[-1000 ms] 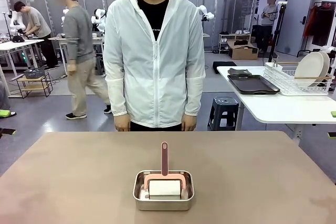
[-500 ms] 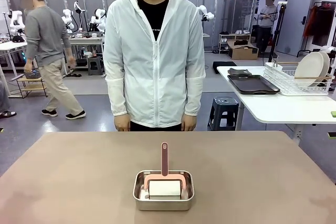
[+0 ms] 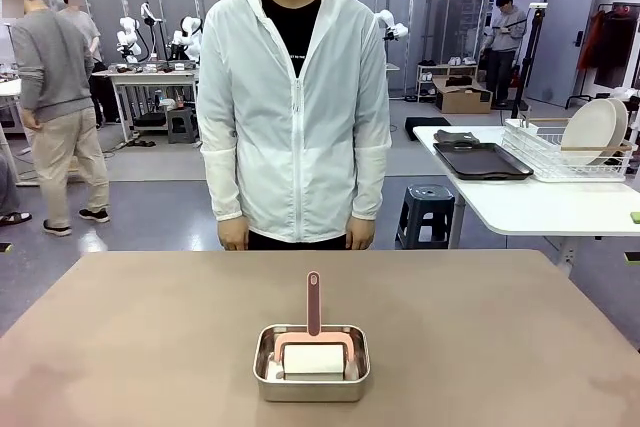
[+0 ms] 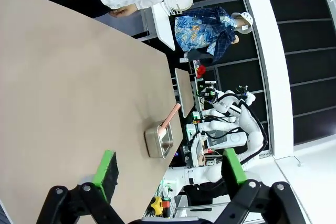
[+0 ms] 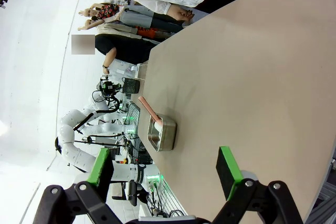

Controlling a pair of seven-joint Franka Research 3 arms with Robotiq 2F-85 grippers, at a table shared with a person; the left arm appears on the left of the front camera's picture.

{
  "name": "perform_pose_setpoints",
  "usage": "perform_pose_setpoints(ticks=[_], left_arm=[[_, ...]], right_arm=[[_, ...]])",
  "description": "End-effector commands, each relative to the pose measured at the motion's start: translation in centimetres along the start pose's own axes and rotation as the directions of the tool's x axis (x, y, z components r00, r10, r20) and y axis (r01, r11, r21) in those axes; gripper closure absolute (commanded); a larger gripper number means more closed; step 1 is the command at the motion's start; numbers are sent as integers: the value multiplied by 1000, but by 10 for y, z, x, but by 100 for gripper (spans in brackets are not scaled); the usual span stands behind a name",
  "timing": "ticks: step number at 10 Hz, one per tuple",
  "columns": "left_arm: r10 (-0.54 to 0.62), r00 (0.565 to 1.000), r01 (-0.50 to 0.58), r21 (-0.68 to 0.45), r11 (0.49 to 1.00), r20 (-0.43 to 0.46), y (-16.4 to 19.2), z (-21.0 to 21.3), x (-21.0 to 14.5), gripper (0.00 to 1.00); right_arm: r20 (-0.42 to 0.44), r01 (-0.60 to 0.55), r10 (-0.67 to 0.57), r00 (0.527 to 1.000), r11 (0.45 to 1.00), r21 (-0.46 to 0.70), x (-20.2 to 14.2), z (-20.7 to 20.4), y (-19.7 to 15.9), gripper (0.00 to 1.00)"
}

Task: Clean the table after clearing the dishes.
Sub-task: Place the Lint Roller back on top of the Airtight Container.

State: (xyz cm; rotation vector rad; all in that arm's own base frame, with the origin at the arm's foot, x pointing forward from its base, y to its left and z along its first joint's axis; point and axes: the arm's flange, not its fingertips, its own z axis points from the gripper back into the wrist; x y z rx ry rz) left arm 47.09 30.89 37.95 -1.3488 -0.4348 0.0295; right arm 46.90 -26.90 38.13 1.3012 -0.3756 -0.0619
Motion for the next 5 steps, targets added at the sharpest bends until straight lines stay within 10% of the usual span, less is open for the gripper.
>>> perform_pose_setpoints(ticks=[1,5], left_arm=[[-14,1000,14,8,1000,-6,-4,2,-2,0],[-14,1000,14,8,1000,-6,-4,2,-2,0]], right_arm=[[-10,6,-6,1000,1000,-4,-4,-1,3,0],[-10,6,-6,1000,1000,-4,-4,-1,3,0]])
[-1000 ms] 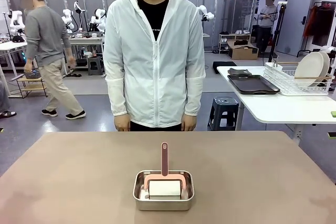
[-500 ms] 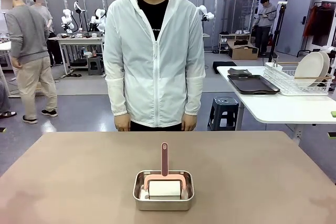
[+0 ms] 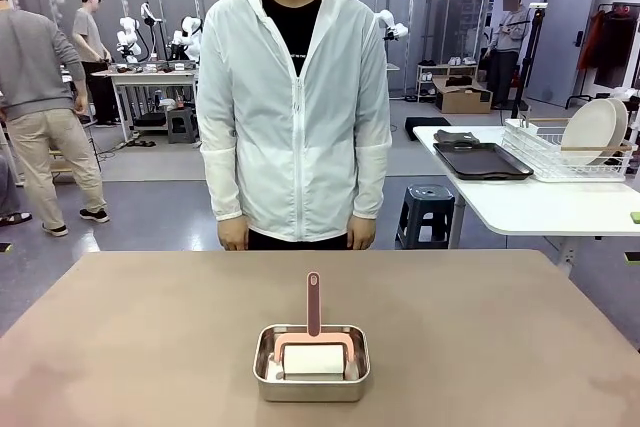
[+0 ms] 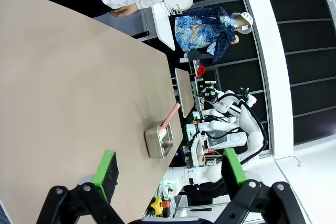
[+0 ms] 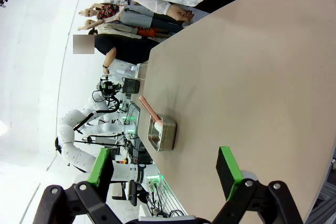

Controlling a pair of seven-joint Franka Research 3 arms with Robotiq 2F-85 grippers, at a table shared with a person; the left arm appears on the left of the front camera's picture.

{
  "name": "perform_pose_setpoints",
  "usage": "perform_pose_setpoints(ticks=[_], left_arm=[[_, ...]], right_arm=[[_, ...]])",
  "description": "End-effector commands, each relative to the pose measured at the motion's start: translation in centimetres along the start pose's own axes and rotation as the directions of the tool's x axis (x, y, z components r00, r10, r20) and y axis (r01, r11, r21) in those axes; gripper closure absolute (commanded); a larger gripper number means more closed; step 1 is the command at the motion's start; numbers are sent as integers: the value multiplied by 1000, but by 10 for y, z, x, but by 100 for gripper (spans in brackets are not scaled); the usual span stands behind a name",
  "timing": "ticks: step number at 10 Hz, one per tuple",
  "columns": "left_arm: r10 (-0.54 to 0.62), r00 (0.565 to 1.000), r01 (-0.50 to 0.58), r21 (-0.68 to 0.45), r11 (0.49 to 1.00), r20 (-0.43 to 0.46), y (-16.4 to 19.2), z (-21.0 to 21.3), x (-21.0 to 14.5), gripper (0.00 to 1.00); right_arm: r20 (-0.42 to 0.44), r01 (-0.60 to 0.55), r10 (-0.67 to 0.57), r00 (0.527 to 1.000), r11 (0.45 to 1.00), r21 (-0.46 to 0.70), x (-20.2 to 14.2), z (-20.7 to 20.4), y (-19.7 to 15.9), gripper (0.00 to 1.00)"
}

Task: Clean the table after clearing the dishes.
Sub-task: Place the Lint Roller back on top of the Airtight Container.

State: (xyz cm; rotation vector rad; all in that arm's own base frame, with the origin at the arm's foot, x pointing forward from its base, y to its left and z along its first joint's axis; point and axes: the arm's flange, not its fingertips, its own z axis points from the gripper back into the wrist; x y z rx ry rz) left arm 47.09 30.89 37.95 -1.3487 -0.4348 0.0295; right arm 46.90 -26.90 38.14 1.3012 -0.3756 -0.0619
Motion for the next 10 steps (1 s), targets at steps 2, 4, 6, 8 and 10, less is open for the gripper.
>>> perform_pose_setpoints(ticks=[2,4,6,8,10], left_arm=[[-14,1000,14,8,1000,-6,-4,2,-2,0],[-14,1000,14,8,1000,-6,-4,2,-2,0],[-14,1000,14,8,1000,-6,-4,2,-2,0],[-14,1000,14,8,1000,-6,-4,2,-2,0],[-14,1000,14,8,1000,-6,-4,2,-2,0]], right_arm=[[-10,6,-6,1000,1000,-4,-4,-1,3,0],[-10,6,-6,1000,1000,-4,-4,-1,3,0],[-10,6,-6,1000,1000,-4,-4,-1,3,0],[-10,6,-6,1000,1000,-4,-4,-1,3,0],[-10,6,-6,1000,1000,-4,-4,-1,3,0]])
